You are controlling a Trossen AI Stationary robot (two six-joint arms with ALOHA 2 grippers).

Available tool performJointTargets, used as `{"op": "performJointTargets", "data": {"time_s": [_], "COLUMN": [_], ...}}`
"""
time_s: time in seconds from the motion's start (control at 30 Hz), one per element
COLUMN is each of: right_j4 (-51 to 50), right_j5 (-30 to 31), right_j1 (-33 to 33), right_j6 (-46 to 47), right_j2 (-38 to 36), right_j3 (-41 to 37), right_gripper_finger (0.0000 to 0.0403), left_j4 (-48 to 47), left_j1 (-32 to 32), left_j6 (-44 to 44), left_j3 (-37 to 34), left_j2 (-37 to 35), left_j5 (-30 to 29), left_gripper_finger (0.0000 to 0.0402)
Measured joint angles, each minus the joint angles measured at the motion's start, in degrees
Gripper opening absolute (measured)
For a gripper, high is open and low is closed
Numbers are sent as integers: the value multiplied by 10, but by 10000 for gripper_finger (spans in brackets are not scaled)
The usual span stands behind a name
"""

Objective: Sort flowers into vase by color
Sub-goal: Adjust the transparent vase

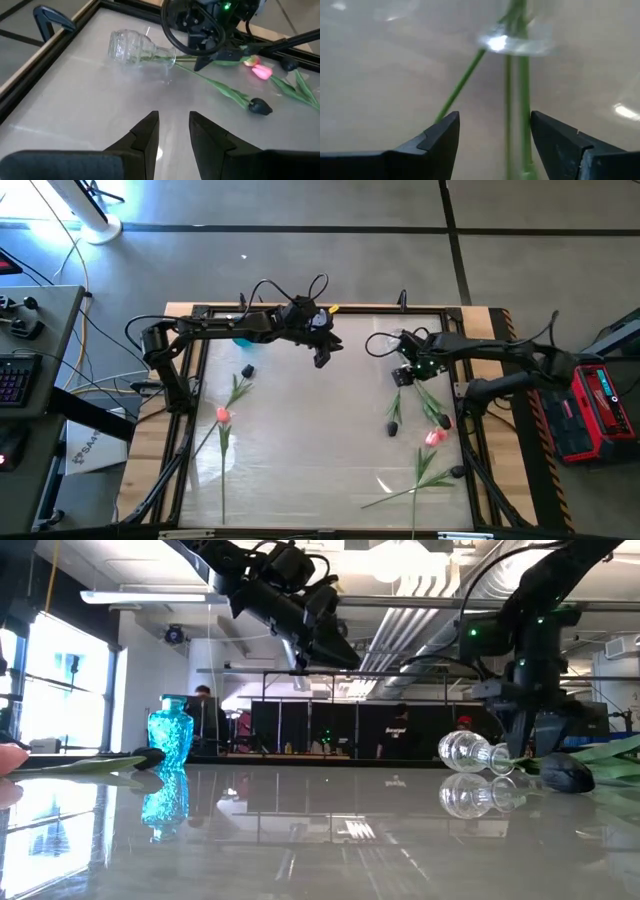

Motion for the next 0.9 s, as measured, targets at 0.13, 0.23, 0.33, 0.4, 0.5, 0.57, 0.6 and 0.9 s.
{"op": "performJointTargets", "data": {"time_s": [0.13,0.23,0.33,0.4,0.5,0.57,0.6,0.9], "right_j4": [51,108,165,188,189,175,161,8], "right_j5": [-66,-97,-114,-126,-148,-154,-155,-63], "right_j1": [11,17,19,19,19,19,19,19], "right_j6": [37,71,95,102,95,77,65,-116], "right_j2": [12,15,15,15,15,12,9,11], "right_j3": [0,0,0,0,6,15,22,143], "right_gripper_finger": [232,232,232,232,232,232,232,232], "left_j4": [-19,-25,-26,-27,-27,-27,-27,-24], "left_j1": [0,0,0,0,0,0,0,0], "left_j6": [-2,-2,-2,-4,-12,-18,-19,-49], "left_j3": [0,0,0,0,0,0,0,0], "left_j2": [0,0,0,0,0,0,0,0], "left_j5": [0,0,0,0,0,0,0,-2], "left_gripper_finger": [94,94,94,94,94,94,94,94]}}
